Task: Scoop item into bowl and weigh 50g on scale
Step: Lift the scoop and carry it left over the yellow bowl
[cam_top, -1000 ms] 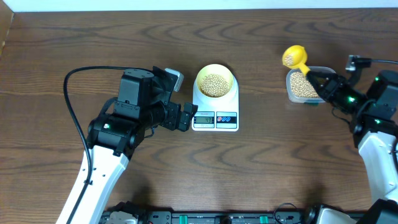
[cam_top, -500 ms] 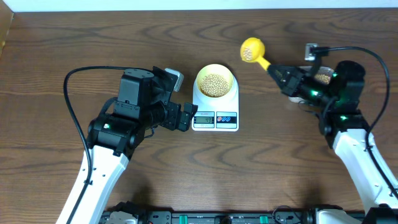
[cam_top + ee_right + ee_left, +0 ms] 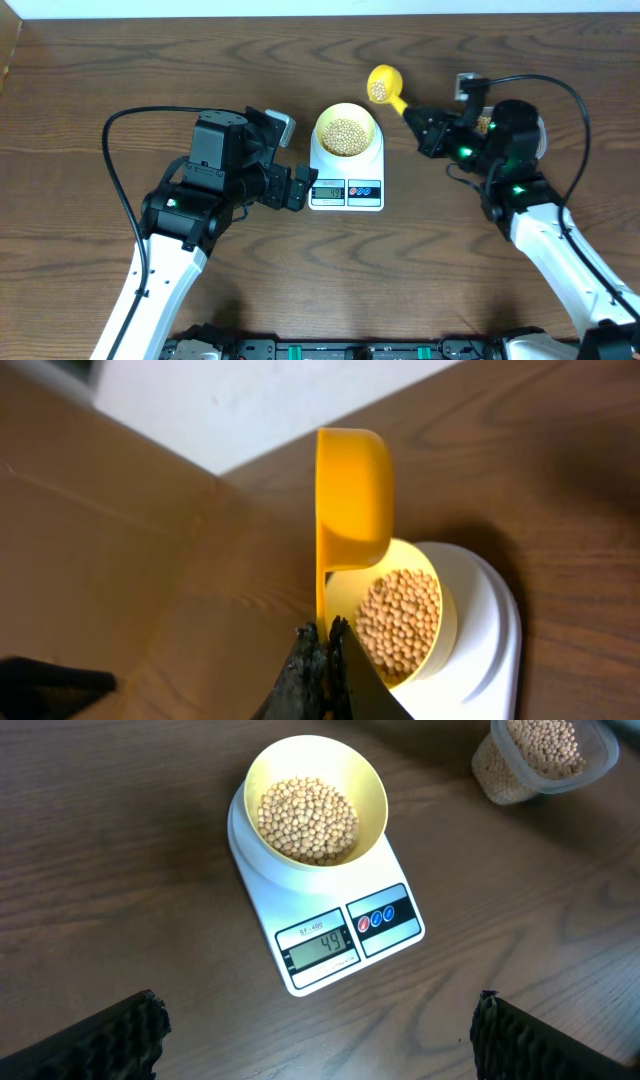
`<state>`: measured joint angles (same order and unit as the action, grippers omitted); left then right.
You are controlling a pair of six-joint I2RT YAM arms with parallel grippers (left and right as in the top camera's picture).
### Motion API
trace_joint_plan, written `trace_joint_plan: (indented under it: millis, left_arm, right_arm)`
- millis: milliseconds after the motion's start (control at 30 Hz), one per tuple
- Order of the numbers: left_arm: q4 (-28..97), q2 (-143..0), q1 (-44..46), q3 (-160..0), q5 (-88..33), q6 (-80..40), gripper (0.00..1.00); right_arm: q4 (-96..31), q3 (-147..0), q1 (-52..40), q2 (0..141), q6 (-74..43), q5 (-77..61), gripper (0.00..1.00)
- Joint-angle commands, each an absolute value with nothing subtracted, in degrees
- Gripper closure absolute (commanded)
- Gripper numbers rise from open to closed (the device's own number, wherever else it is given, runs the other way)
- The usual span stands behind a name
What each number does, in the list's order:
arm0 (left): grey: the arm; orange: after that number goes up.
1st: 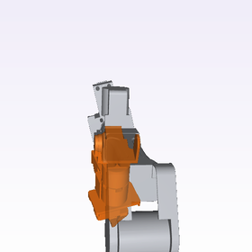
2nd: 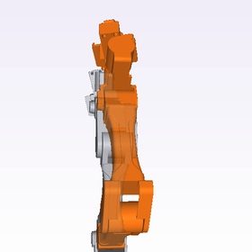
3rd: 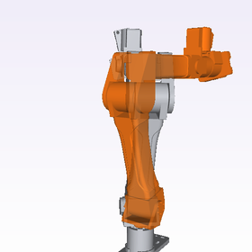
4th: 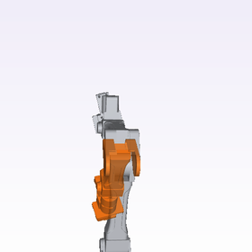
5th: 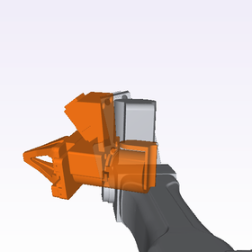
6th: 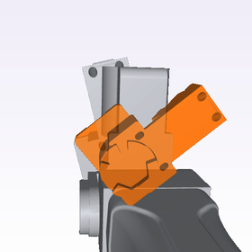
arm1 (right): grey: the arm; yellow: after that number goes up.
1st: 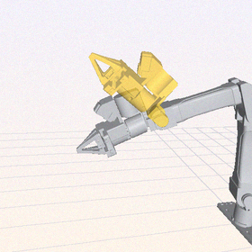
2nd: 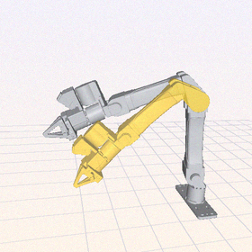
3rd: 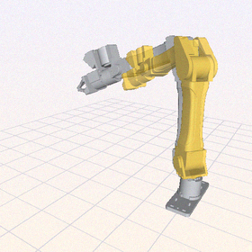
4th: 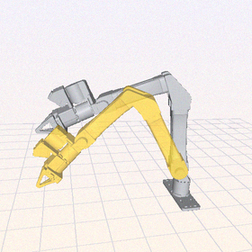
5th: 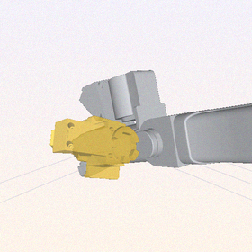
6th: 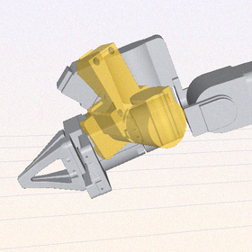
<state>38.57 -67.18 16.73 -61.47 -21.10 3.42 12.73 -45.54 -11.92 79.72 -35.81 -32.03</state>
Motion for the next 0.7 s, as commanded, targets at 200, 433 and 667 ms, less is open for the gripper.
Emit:
trace_joint_plan:
  millis: [200, 433, 667]
  left_arm:
    - [38.5, -67.4, 16.8, -61.4, -21.6, 4.0, 0.01]
    - [38.5, -67.4, 16.8, -61.4, -21.6, 4.0, 0.01]
    - [38.5, -67.4, 16.9, -61.4, -21.6, 4.0, 0.01]
  right_arm:
    - [12.8, -45.6, -17.2, 81.8, -22.8, -29.8, 0.99]
    - [12.6, -45.6, -17.8, 81.8, -18.1, -28.4, 0.99]
    - [12.2, -45.6, -18.9, 81.8, -11.4, -28.4, 0.99]
